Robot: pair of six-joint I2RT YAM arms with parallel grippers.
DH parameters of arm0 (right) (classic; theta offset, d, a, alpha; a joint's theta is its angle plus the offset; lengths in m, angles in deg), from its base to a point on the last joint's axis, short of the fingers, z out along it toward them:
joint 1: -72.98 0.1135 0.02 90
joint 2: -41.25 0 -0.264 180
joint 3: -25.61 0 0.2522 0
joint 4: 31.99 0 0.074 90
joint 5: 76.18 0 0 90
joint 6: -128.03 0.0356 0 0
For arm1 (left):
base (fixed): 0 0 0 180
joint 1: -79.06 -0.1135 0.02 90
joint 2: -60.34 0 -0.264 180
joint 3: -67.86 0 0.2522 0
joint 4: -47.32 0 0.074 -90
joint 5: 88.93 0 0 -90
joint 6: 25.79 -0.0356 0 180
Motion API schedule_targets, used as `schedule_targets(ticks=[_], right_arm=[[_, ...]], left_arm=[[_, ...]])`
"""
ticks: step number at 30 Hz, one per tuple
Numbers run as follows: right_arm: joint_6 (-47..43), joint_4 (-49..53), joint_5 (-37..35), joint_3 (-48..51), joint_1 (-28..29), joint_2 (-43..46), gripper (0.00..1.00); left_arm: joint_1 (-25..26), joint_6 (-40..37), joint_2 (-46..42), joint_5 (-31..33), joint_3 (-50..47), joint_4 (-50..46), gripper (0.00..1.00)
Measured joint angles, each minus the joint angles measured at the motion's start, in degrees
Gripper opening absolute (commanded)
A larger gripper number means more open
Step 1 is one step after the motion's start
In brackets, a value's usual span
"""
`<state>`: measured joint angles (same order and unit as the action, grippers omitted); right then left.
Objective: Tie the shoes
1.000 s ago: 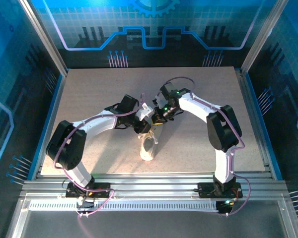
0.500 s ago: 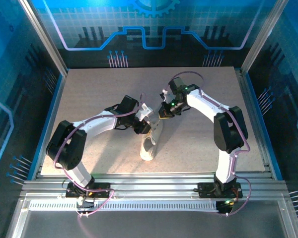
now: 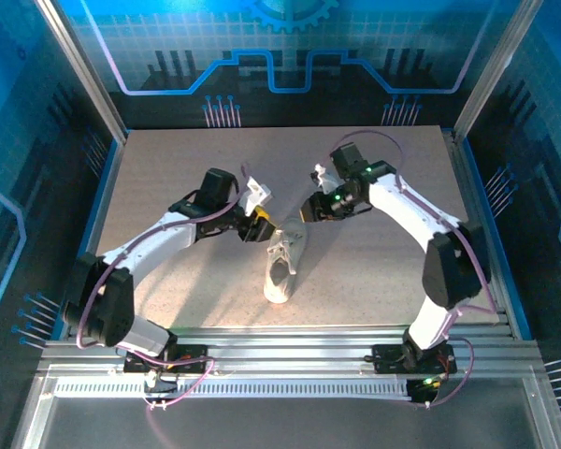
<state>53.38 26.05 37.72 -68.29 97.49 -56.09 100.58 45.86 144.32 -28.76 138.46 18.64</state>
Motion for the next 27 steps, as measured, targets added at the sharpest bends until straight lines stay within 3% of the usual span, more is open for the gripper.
schedule_targets(ticks=[4,9,22,27], right_arm=[[-0.22,-3.26,0.76,7.23,4.81,5.62,0.51],[-0.04,-7.13,1.95,13.79,10.38,4.98,0.55],[-0.68,-9.4,2.27,14.58,11.54,1.7,0.57],[-1.95,-7.78,2.03,14.58,11.54,0.94,0.48]], left_arm=[[-0.52,-5.44,-0.13,-1.11,-2.01,-0.24,0.52],[-0.46,-12.02,2.89,-2.16,-2.93,-1.22,0.52],[1.27,-22.43,11.43,-1.95,2.78,-7.19,0.54],[2.71,-25.07,13.35,-1.42,4.98,-9.81,0.51]])
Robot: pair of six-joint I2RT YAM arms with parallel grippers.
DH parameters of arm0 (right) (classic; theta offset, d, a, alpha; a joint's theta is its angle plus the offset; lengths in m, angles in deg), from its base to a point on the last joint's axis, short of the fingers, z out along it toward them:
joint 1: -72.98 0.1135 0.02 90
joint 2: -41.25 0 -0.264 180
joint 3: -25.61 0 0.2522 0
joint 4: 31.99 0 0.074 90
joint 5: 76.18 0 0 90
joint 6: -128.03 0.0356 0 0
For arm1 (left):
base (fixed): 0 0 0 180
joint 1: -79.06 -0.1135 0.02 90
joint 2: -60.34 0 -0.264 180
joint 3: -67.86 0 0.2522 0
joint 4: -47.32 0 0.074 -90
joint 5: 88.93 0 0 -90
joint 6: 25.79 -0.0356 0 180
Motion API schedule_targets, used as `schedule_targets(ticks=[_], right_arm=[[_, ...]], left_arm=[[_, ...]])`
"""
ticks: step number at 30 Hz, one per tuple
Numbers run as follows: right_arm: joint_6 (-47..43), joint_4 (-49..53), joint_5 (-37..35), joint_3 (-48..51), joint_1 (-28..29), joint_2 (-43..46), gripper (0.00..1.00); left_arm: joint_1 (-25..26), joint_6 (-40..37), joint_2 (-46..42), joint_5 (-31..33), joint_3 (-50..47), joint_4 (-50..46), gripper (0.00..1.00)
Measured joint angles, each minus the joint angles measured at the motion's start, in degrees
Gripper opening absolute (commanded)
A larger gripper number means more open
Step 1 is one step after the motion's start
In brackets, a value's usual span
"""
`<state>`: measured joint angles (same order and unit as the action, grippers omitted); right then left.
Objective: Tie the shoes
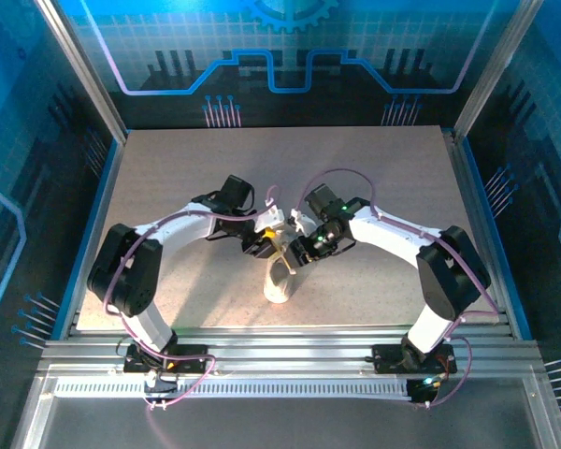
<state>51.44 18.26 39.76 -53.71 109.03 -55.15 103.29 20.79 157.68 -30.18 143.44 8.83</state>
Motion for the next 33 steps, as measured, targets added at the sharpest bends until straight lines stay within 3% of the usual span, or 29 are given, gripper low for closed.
schedule_targets(ticks=[2,5,8,12,17,18,20,24,33], right_arm=[[-0.59,1.33,-0.22,0.0,0.0,-0.02,0.39],[-1.95,3.26,-0.9,-0.02,0.0,-0.02,0.16],[-3.23,5.11,-2.27,-0.13,-0.17,0.0,0.0],[-5.03,7.78,-4.61,-0.94,-1.36,0.02,0.0],[-6.73,9.38,-6.08,-2.93,-3.91,0.04,0.0],[-7.1,9.35,-6.1,-3.08,-4.11,0.09,0.05],[-7.76,9.33,-6.03,-3.06,-4.13,0.5,0.28],[-10.25,8.81,-6.19,-3.02,-3.3,2.93,0.46],[-14.38,7.19,-6.58,-3.02,0.26,5.9,0.52]], left_arm=[[0.46,-0.61,0.5,0.37,0.59,-0.79,0.44],[0.92,-1.46,0.76,0.81,0.76,-2.01,0.26],[1.07,-1.62,0.83,1.81,0.74,-3.15,0.19],[1.07,-1.7,0.2,3.48,-0.46,-3.72,0.09],[1.07,-1.53,-2.08,4.66,-1.92,-5.03,0.06],[1.07,-1.51,-2.51,4.72,-2.03,-5.07,0.06],[1.07,-1.18,-3.06,4.79,-2.05,-5.05,0.05],[1.07,-0.2,-3.43,4.9,-2.08,-5.03,0.05],[1.07,-0.02,-3.43,4.9,-2.08,-5.03,0.05]])
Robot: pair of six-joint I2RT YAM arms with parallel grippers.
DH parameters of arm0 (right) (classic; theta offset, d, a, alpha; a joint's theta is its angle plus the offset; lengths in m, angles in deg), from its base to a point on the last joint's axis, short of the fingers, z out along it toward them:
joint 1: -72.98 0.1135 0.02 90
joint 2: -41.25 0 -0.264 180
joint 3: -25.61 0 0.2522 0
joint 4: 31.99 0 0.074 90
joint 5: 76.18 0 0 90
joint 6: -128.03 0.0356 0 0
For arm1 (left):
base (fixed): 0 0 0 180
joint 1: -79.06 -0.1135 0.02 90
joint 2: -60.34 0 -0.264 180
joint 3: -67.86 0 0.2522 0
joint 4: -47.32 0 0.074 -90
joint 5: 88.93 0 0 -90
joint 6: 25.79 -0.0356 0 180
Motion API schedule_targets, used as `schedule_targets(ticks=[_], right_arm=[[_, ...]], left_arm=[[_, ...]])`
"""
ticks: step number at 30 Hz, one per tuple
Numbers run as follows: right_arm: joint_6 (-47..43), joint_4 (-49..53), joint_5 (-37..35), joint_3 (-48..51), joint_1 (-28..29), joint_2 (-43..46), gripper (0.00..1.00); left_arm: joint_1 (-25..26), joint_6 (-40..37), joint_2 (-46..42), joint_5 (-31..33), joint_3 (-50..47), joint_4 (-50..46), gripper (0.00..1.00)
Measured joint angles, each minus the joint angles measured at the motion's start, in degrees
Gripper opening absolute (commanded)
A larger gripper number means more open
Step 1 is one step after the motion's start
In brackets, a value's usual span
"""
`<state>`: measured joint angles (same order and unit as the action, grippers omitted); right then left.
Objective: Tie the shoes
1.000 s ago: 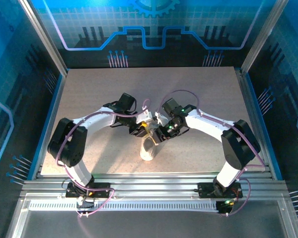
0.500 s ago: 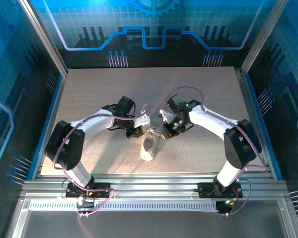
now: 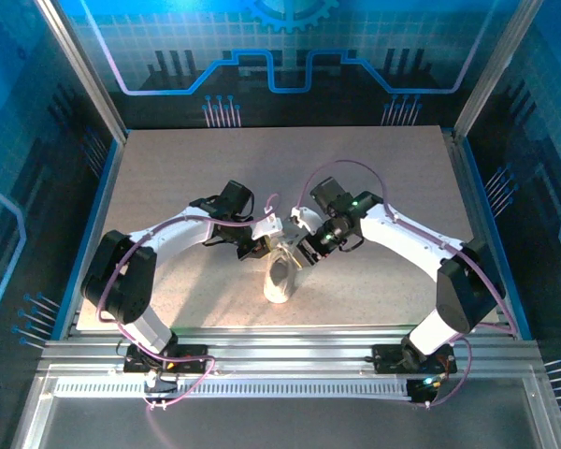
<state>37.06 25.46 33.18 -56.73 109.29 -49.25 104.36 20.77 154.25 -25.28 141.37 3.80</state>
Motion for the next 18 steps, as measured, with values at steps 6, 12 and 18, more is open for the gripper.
schedule_targets(ticks=[6,12,18], right_arm=[[-1.62,-0.66,0.15,-0.07,1.95,-2.93,0.53],[-2.91,-0.85,-0.09,-1.09,1.92,-6.67,0.5],[-3.08,-1.49,0.02,-1.55,1.92,-7.8,0.19]], left_arm=[[-0.02,0.0,0.0,0.2,-0.02,-0.22,0.05],[-0.52,0.48,0.0,1.97,-0.76,-1.07,0.05],[-0.83,1.77,-0.02,2.6,-1.55,-0.52,0.06]])
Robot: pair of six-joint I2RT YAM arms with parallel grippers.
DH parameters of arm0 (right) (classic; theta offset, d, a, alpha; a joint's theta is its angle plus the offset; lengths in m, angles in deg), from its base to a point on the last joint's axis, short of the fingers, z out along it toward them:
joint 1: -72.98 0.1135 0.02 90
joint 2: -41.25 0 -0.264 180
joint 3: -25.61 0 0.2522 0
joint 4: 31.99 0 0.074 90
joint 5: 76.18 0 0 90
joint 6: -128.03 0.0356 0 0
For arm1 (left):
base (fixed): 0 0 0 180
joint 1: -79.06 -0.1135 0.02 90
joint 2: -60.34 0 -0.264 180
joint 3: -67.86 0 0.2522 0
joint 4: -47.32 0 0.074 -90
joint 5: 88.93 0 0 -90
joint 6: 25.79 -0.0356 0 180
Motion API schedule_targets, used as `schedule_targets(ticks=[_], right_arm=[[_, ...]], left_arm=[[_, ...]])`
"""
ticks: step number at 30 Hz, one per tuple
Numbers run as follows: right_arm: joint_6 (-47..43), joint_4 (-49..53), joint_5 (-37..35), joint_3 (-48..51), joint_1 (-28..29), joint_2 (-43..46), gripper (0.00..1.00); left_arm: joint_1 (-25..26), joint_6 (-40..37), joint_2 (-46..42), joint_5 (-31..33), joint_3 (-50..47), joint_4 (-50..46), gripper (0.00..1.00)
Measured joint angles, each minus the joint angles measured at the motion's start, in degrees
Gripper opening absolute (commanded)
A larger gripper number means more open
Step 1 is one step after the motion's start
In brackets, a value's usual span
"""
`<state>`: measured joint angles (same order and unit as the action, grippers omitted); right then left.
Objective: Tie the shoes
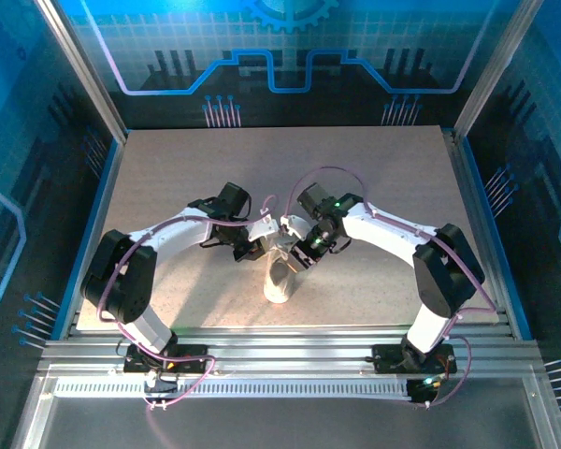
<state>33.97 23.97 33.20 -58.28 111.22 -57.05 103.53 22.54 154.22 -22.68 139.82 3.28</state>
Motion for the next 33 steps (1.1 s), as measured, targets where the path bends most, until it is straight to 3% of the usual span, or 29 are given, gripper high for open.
schedule_targets(ticks=[2,18,33], right_arm=[[0.39,-0.55,-0.11,0.0,0.0,-0.13,0.0],[0.98,-0.13,-8.22,1.4,-5.16,1.6,0.0],[0.81,2.86,-8.24,0.26,-5.31,-1.92,0.0]], left_arm=[[0.22,0.31,-0.15,-0.31,-0.68,0.9,0.06],[0.39,1.07,-5.73,-1.57,-5.18,3.61,0.0],[-2.01,0.79,-4.52,-1.55,-6.01,2.97,0.0]])
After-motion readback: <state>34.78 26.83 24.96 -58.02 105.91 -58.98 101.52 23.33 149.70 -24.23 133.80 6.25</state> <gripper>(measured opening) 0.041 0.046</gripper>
